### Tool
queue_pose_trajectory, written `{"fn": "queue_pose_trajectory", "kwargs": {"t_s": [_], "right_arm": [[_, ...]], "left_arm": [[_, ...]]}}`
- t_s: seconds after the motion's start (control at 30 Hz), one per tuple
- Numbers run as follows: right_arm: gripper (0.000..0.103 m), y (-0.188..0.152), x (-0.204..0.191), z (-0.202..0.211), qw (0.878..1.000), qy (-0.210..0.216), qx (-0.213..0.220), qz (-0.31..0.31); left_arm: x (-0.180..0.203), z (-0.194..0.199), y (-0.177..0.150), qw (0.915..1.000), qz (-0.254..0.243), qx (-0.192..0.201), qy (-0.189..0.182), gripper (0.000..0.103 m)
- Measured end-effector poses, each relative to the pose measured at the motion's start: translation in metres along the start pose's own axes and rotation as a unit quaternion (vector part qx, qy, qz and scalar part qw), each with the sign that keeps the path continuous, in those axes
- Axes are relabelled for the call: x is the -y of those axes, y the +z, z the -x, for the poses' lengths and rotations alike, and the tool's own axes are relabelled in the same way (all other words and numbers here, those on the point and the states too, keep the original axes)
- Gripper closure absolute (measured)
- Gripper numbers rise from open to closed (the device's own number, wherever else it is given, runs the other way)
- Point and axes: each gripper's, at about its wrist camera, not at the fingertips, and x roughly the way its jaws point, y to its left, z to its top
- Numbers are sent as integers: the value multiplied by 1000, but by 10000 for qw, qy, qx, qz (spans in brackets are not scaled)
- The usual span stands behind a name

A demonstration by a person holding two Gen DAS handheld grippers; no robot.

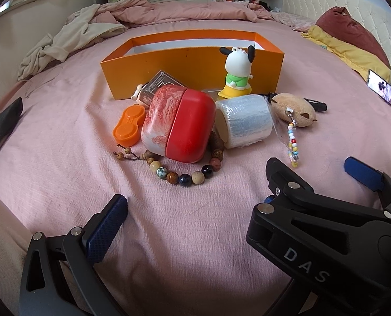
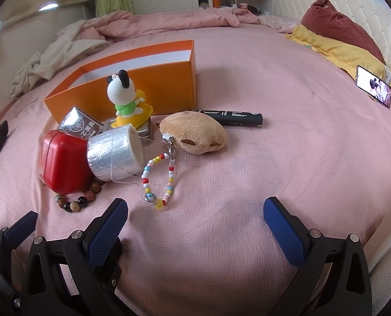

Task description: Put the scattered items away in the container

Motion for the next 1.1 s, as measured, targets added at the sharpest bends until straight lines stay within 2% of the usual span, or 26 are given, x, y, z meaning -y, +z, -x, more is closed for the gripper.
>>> {"fn": "queue_pose_trajectory", "kwargs": {"t_s": [0.13,0.17,0.27,0.33,0.4,0.5,0.57,0.63,0.67,0.77,0.8,0.87,0.93,1.0,1.1], "right_arm": [[0,8,7,18,9987,333,256,-301],[0,13,9,26,9977,391,418,-368],[0,33,12,39,9969,214,677,-324],[0,46,12,43,9969,77,743,-226],[1,59,8,36,9989,-9,459,62],[1,78,6,27,9992,99,109,372],[1,85,8,16,9983,235,-184,501],[1,91,10,4,9961,376,-492,622],[1,91,13,-3,9950,418,-644,638],[1,83,28,-17,9931,612,-1002,-1],[1,82,30,-19,9921,693,-1037,-137],[1,81,34,-23,9894,853,-1106,-408],[1,80,28,-23,9905,833,-1071,-244],[3,79,20,-22,9918,779,-1015,2],[4,74,8,-25,9916,704,-1030,338]], "left_arm": [[-20,33,9,9971,406,400,-502,0],[-25,39,14,9964,446,484,-533,0],[-38,56,34,9961,372,683,-422,0],[-42,59,54,9978,106,517,-410,0],[-47,62,73,9982,-121,418,-405,0],[-64,54,98,9989,-106,50,-458,0],[-77,33,109,9972,110,-442,-595,0],[-95,7,108,9897,671,-968,-811,0],[-102,-2,106,9855,931,-1096,-896,0],[-112,-17,100,9782,1437,-1206,-894,0],[-112,-21,100,9784,1459,-1188,-859,0],[-101,-28,101,9845,1186,-1079,-714,0],[-89,-37,102,9875,917,-1134,-600,1],[-82,-44,100,9866,813,-1232,-694,9],[-80,-43,97,9849,826,-1262,-847,11]]}}
